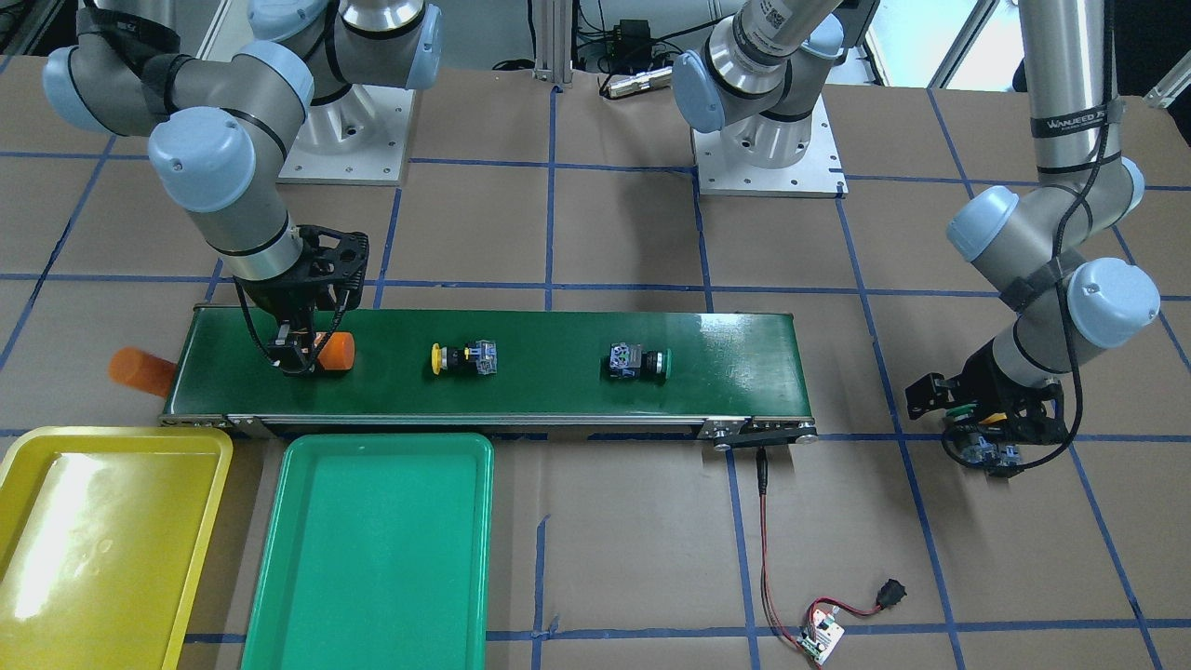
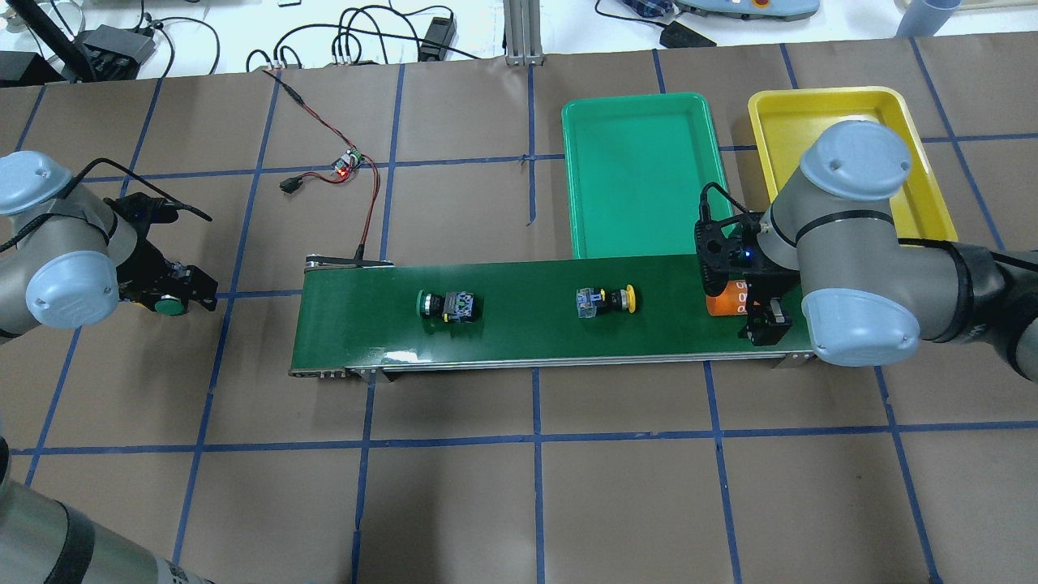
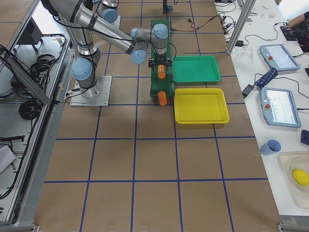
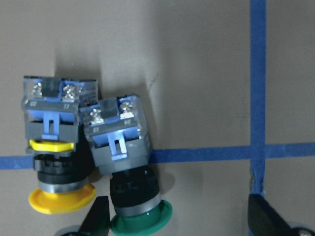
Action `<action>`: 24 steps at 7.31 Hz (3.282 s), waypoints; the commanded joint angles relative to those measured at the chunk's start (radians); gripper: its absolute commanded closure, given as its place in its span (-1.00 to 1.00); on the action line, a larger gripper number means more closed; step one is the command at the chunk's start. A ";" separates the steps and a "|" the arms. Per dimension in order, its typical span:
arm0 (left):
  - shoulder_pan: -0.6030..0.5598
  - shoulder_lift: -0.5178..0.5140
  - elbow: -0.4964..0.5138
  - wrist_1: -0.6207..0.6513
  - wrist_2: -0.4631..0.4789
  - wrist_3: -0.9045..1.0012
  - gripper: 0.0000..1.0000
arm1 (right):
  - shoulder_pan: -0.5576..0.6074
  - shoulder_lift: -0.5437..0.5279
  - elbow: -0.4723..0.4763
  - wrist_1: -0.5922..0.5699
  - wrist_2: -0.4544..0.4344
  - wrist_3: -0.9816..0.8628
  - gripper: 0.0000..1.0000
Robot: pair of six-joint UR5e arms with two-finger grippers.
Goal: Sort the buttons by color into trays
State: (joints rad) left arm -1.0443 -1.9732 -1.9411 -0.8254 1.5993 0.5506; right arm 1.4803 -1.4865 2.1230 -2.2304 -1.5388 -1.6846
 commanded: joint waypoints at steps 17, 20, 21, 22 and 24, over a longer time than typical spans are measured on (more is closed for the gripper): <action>-0.146 0.103 0.091 -0.182 -0.027 0.584 1.00 | 0.002 0.008 0.000 0.000 0.008 0.003 -1.00; -0.290 0.215 0.062 -0.335 -0.032 0.782 1.00 | 0.012 0.008 -0.002 0.000 0.009 0.020 -1.00; -0.354 0.249 0.025 -0.337 -0.033 0.840 1.00 | 0.030 0.009 -0.003 -0.008 0.008 0.022 -1.00; -0.418 0.275 -0.016 -0.334 -0.032 0.900 1.00 | 0.035 0.011 -0.002 -0.012 0.006 0.026 -1.00; -0.485 0.295 -0.064 -0.295 -0.036 0.982 1.00 | 0.035 0.031 -0.003 -0.017 0.005 0.028 -1.00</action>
State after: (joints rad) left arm -1.4875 -1.6920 -1.9776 -1.1423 1.5646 1.4906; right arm 1.5142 -1.4665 2.1210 -2.2443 -1.5320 -1.6574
